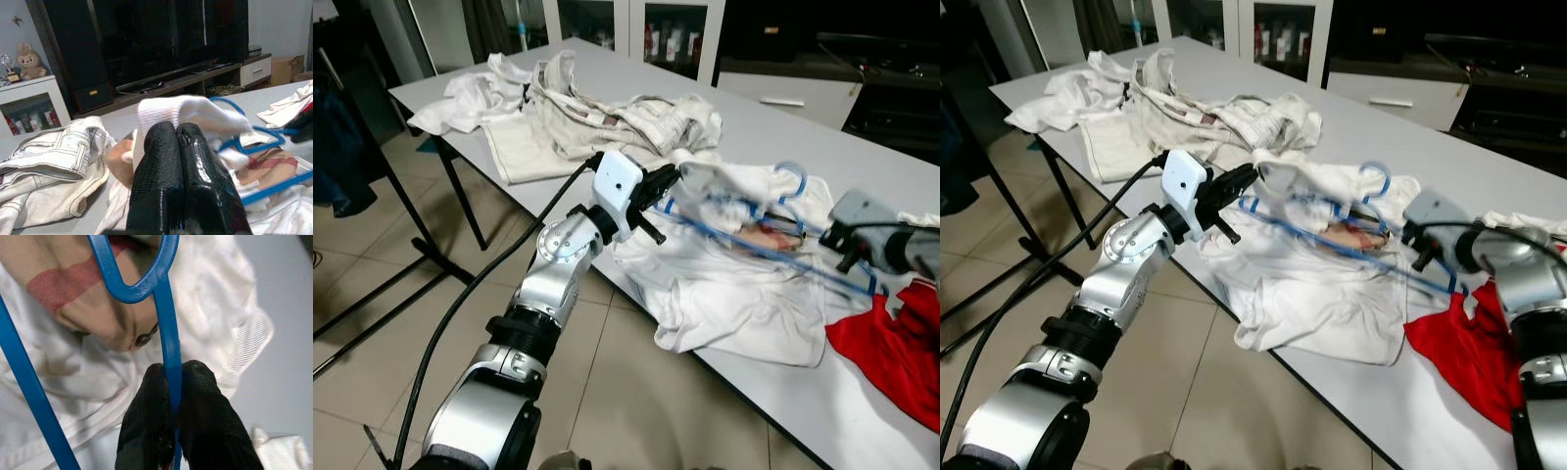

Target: Hang hanger

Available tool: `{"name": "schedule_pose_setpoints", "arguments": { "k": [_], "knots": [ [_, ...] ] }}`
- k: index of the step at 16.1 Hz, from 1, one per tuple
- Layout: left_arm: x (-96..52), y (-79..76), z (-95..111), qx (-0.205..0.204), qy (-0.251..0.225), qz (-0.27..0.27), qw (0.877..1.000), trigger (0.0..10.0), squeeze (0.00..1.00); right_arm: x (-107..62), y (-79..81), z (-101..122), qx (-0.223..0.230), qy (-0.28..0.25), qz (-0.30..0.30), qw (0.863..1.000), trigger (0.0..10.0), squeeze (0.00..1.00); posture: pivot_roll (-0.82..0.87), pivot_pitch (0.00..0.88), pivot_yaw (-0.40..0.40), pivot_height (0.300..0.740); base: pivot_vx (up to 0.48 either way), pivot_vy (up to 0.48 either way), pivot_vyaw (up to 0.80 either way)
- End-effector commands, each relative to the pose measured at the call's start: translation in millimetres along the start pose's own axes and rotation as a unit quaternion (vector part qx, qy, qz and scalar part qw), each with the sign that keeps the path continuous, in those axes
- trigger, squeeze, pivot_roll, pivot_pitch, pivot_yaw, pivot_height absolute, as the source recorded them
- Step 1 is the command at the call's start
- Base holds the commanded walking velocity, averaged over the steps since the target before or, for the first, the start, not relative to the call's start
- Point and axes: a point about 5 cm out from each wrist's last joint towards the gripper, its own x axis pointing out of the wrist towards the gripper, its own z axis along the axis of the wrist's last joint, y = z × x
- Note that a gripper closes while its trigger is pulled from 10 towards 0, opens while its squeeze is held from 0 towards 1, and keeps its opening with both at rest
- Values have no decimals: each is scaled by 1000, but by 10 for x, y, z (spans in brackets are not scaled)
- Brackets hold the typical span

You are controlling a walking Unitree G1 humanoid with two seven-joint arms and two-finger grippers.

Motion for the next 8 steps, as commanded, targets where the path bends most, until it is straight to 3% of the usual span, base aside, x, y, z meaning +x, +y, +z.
{"name": "schedule_pose_setpoints", "arguments": {
  "k": [1,3,5,6,7,8],
  "knots": [
    [5,7,13,9,1,-1,1000,10000,0,-59,-26,-17,-1,1,-25,1000,0,0,-30,0,37,723,0,0,0],
    [8,6,14,9,1,-2,1000,10000,0,-77,-30,-20,-2,2,-36,999,0,0,-30,0,37,723,0,0,0],
    [11,3,12,8,2,-4,1000,10000,0,-123,-29,29,-9,4,-98,995,0,0,-42,0,46,723,0,0,0],
    [19,-12,12,7,1,-7,1000,10000,0,-140,-30,53,-21,10,-127,992,2549,0,-43,0,47,723,0,0,0],
    [27,-20,15,7,1,-9,1000,10000,0,-178,-36,67,-34,16,-149,988,10000,0,-43,0,49,723,0,0,0],
    [28,-19,16,7,1,-9,1000,10000,0,-201,-31,73,-36,17,-154,987,10000,0,-43,0,51,723,0,0,0]
  ]
}}
